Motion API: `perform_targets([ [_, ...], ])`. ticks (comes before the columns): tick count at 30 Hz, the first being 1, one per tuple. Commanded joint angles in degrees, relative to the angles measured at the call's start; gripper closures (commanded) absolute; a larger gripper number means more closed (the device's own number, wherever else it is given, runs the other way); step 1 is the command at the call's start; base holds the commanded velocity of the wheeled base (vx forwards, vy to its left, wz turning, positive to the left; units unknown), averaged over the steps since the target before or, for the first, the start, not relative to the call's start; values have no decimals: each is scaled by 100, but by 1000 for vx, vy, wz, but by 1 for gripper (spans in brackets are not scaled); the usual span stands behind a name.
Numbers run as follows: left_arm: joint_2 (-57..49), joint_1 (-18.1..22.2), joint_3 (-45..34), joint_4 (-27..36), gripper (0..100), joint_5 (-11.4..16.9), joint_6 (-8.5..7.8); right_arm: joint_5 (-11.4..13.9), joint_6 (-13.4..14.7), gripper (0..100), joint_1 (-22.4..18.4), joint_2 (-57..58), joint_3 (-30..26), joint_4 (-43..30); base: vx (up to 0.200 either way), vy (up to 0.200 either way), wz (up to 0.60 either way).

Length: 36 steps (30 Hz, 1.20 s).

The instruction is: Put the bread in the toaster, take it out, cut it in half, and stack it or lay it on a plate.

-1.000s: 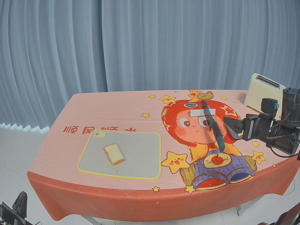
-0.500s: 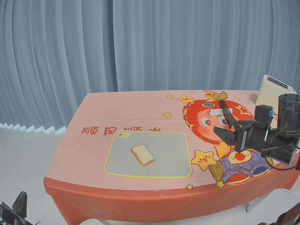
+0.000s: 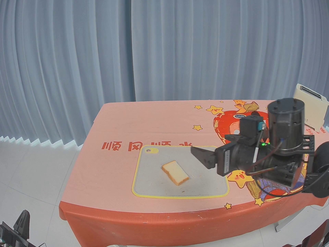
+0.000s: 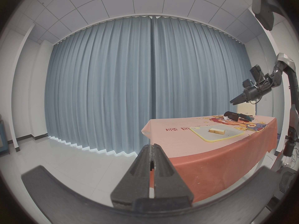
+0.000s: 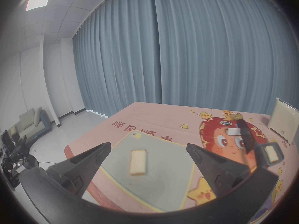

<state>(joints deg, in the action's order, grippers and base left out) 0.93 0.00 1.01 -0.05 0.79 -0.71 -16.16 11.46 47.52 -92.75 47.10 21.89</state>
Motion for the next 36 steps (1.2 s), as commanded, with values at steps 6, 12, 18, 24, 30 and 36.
perform_targets([
  [6,-93,0,-101,-4,100,0,0,-36,102,0,460,-1712,1354,-810,0,0,0],
  [12,-93,0,-101,-4,100,0,0,-36,102,0,486,-2107,1706,-897,0,0,0],
  [18,-93,0,-101,-4,100,0,0,-62,111,0,583,-2371,1776,-889,0,0,0],
  [24,-93,0,-101,-4,100,0,0,-89,120,0,741,-2512,1899,-906,0,0,0],
  [30,-93,0,-101,-4,100,0,0,-229,243,0,820,-2705,1960,-906,0,0,0],
  [36,-93,0,-101,-4,100,0,0,-229,304,0,812,-2749,1996,-915,0,0,0],
])
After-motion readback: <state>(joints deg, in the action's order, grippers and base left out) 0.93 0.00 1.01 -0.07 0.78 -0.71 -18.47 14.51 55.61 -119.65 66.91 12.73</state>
